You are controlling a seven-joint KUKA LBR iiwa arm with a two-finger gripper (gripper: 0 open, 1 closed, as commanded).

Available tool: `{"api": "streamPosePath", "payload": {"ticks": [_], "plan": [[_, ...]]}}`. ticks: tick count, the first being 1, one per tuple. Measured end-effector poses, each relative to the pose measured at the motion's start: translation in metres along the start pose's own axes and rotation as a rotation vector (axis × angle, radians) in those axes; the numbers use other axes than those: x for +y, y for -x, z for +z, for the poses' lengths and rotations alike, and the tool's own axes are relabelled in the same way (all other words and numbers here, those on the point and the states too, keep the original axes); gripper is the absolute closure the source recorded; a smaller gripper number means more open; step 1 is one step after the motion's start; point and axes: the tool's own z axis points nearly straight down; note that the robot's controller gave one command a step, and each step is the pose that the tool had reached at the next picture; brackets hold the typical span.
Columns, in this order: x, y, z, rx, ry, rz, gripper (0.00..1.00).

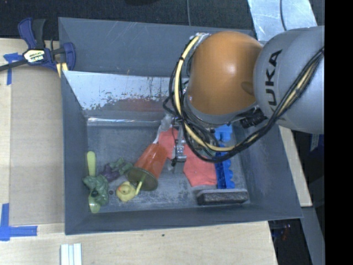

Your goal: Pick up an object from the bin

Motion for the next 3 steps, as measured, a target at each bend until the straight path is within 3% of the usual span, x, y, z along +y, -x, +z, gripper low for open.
{"api": "streamPosePath", "payload": {"ticks": [1,2,3], "plan": [[0.0,0.002,-0.004,-0.008,0.002,0.002,0.0],[-0.004,-0.004,0.008,-0.008,0.003,0.262,0.0],[-0.011,-0.001,0.036,-0.007,0.002,0.359,0.0]]}}
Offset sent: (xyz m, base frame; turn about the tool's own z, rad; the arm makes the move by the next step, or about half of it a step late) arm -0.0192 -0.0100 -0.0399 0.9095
